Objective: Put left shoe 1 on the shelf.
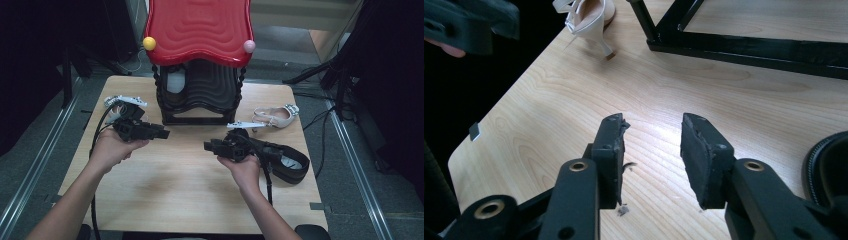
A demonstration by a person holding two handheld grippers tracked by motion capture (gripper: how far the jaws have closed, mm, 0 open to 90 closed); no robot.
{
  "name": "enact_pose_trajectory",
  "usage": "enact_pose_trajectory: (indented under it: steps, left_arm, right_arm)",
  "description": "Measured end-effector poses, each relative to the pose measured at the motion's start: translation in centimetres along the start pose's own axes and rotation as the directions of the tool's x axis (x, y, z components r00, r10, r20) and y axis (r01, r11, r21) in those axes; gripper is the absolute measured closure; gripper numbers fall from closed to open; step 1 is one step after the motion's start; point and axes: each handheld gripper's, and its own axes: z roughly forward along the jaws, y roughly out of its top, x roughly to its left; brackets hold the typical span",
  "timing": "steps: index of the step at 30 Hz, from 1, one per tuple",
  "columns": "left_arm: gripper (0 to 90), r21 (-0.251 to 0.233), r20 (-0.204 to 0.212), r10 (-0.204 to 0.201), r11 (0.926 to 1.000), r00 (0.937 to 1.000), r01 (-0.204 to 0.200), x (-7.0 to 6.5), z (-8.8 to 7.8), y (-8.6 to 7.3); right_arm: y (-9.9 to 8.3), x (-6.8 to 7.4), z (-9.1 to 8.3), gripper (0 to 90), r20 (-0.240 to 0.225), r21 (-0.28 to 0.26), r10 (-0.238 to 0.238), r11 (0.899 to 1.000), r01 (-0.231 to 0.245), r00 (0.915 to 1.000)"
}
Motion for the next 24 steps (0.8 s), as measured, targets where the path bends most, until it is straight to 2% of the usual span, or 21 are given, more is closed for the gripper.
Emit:
enact_pose_trajectory:
  steps: [3,5,8,11,13,15,16,17,20,24]
  left_arm:
    - [58.6,0.0,0.001,-0.011,0.9999,0.9999,0.011,0.2,0.3,-0.7]
    - [57.8,0.007,-0.003,-0.015,0.9999,0.9999,0.015,0.3,0.5,-1.2]
    - [56.7,0.025,-0.005,-0.012,0.9996,0.9999,0.012,0.4,1.0,-1.8]
    - [55.7,0.034,-0.022,-0.013,0.9993,0.9997,0.014,0.5,1.5,-2.5]
    - [55.0,0.036,-0.015,-0.026,0.999,0.9995,0.027,0.7,1.8,-3.0]
    - [54.8,0.037,-0.018,-0.034,0.9987,0.9993,0.034,0.8,2.2,-3.5]
    - [54.7,0.039,-0.019,-0.037,0.9985,0.9991,0.037,0.9,2.3,-3.7]
    - [54.3,0.039,-0.01,-0.045,0.9982,0.9989,0.045,1.0,2.4,-4.0]
    - [53.8,0.03,-0.001,-0.064,0.9975,0.998,0.064,1.3,2.7,-4.6]
    - [53.0,0.04,-0.022,-0.07,0.9967,0.9973,0.071,1.5,3.1,-5.3]
  right_arm:
    - [-0.5,-0.3,-0.5,61.7,0.003,-0.006,-0.018,1.0,0.019,0.9998]
    - [-0.6,-0.5,-0.9,62.5,-0.002,0.014,-0.017,1.0,0.017,0.9998]
    - [-0.9,-0.8,-1.7,67.8,-0.013,0.025,-0.012,1.0,0.012,0.9998]
    - [-1.2,-1.1,-2.9,70.8,0.009,0.014,-0.025,1.0,0.025,0.9996]
    - [-1.4,-1.4,-3.6,71.1,0.013,0.02,-0.029,0.999,0.028,0.9995]
    - [-1.6,-1.8,-4.2,68.6,0.029,0.037,-0.024,0.999,0.022,0.9993]
    - [-1.6,-2.0,-4.4,67.5,0.031,0.055,-0.007,0.998,0.005,0.9995]
    - [-1.7,-2.3,-4.6,67.7,0.021,0.072,0.007,0.997,-0.008,0.9998]
    - [-2.0,-2.9,-5.3,70.6,0.038,0.075,0.003,0.997,-0.006,0.9993]
    - [-2.3,-3.6,-6.1,73.3,0.013,0.092,0.032,0.995,-0.033,0.9994]
